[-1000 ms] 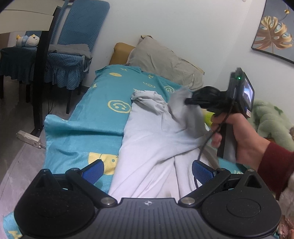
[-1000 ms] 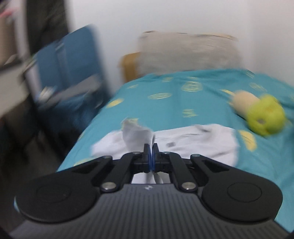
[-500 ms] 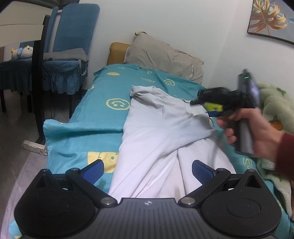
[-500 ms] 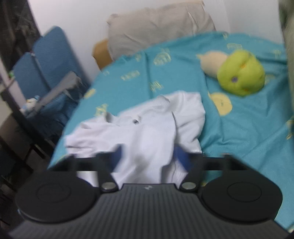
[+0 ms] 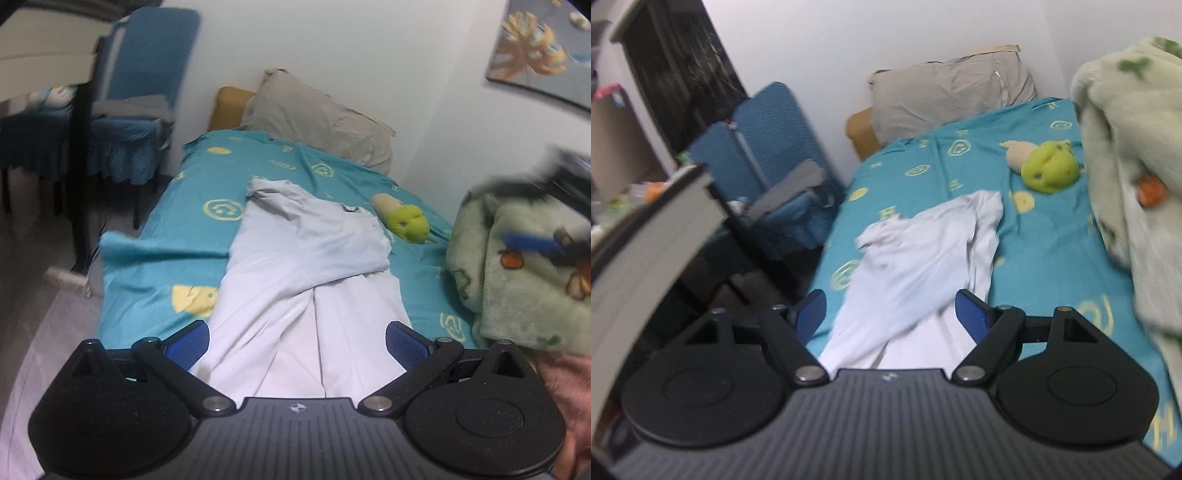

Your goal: Fold clothes

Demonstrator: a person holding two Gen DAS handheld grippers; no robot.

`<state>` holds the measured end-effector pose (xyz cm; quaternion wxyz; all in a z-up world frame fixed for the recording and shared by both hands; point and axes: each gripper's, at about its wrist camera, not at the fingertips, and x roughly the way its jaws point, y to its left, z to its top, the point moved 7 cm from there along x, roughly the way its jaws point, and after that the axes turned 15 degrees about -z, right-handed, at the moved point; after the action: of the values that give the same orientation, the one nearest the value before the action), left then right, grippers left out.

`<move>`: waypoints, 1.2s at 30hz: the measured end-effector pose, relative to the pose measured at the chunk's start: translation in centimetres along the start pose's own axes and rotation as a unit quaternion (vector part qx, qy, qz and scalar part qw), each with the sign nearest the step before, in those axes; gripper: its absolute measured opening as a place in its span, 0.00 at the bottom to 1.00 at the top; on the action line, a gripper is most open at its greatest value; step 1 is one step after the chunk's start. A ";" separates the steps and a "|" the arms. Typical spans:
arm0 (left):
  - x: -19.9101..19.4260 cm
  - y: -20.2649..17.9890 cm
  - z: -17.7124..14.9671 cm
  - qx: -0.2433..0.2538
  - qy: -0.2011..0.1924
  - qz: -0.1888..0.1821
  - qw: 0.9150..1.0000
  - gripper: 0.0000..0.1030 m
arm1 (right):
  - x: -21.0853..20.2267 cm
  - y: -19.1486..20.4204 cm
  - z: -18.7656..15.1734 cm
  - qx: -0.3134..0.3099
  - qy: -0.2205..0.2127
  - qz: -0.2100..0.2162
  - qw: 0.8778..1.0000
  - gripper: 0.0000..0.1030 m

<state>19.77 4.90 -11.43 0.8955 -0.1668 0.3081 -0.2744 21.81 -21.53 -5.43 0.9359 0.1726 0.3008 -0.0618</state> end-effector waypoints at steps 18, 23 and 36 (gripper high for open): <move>-1.5 8.7 -1.8 -0.052 0.298 0.045 0.952 0.80 | -0.8 -2.7 -5.8 -0.009 0.044 -0.002 0.999 0.76; -2.0 8.7 -2.3 0.026 0.360 0.064 0.931 0.79 | 0.0 -3.2 -5.7 -0.001 0.053 -0.016 0.998 0.76; -2.9 7.9 -7.0 0.051 0.495 0.057 0.866 0.12 | 0.8 -4.7 -5.7 0.044 0.084 -0.016 0.995 0.76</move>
<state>16.42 12.01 -19.11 0.6469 0.0544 0.7053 -0.2849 18.34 -23.92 -11.53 0.8977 0.2134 0.3781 -0.0757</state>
